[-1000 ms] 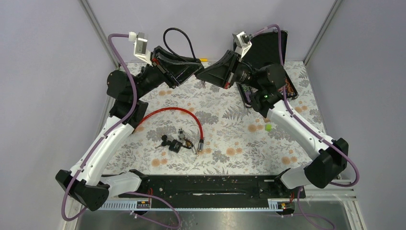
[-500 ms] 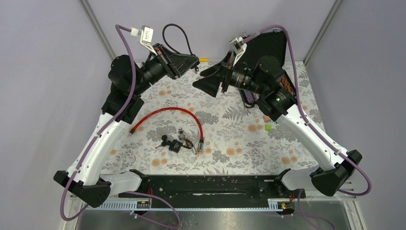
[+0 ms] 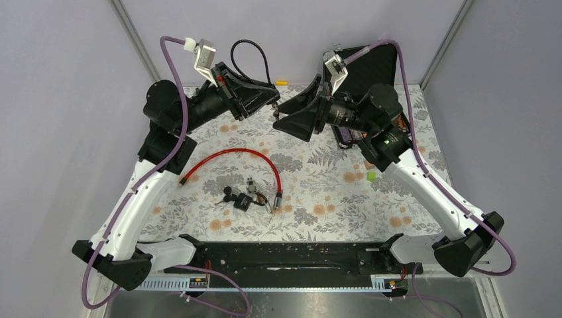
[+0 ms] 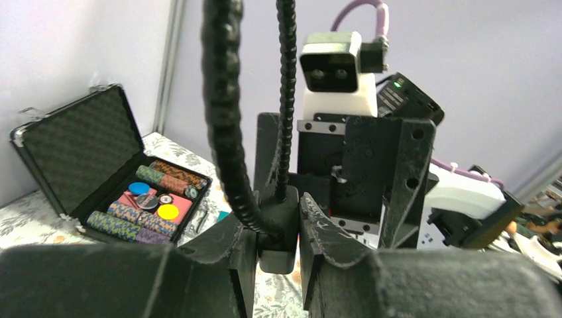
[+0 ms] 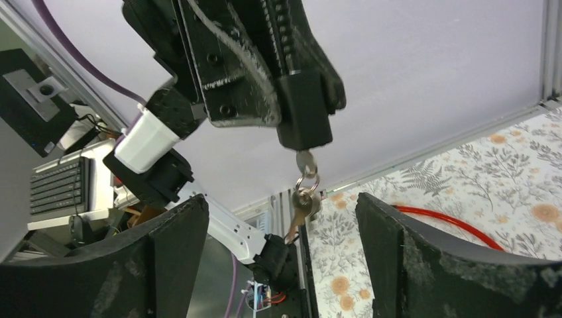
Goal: Lock with the key
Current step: Lock the lock.
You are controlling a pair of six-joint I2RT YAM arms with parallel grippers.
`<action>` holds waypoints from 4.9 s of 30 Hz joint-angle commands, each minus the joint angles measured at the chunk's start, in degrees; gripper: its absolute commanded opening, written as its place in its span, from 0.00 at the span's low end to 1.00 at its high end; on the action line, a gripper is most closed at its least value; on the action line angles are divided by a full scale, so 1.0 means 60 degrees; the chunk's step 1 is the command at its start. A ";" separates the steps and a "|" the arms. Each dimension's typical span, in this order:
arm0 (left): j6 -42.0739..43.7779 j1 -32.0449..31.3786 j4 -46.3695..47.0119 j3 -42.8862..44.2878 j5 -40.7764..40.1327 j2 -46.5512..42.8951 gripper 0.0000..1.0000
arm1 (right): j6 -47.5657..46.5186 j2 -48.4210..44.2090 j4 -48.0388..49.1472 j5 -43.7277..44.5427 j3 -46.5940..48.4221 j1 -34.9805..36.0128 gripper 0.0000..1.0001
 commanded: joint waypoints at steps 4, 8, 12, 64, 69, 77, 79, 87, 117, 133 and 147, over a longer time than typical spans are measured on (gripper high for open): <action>-0.0608 -0.0006 0.1667 -0.0160 0.1132 -0.0303 0.00 | 0.0665 0.0033 0.1266 -0.0312 0.0309 -0.0036 0.88; -0.0934 -0.0006 0.1973 -0.0279 0.1150 -0.0342 0.00 | 0.0897 0.0228 0.1034 -0.0512 0.0653 -0.0043 0.71; -0.1000 -0.0008 0.1987 -0.0292 0.1066 -0.0364 0.00 | 0.1155 0.0343 0.1075 -0.0474 0.0714 -0.0052 0.45; 0.0110 0.0761 0.0793 -0.0419 0.0143 -0.0682 0.00 | 0.4226 0.1360 0.2427 -0.4366 0.0733 -0.0511 0.00; -0.0581 0.0768 0.1655 -0.0917 -0.0488 -0.0818 0.00 | 0.4218 0.1488 0.2105 -0.3658 0.0578 -0.0532 0.00; 0.0304 0.0768 0.0563 -0.1151 -0.2312 -0.0829 0.00 | 0.0302 0.0844 -0.1939 -0.0136 0.0592 -0.0532 0.00; 0.0332 0.0768 0.0682 -0.1241 -0.2172 -0.0781 0.00 | 0.0367 0.0857 -0.1910 -0.0226 0.0615 -0.0552 0.00; 0.0415 0.0951 0.1087 -0.0877 -0.0049 -0.0432 0.00 | 0.2339 0.1625 -0.0088 -0.3935 0.0959 -0.0584 0.00; 0.0388 0.1984 0.1671 -0.0629 0.1746 -0.0203 0.00 | 0.1365 0.1992 -0.1220 -0.5742 0.1281 -0.1061 0.00; 0.0209 0.1996 0.1095 -0.0410 0.1016 -0.0444 0.00 | 0.3152 0.2291 0.0663 -0.4855 0.0784 -0.1206 0.00; -0.0888 0.2256 0.0673 0.0064 0.0703 -0.0311 0.00 | -0.1986 0.1377 -0.5184 -0.3893 0.1364 -0.1237 0.00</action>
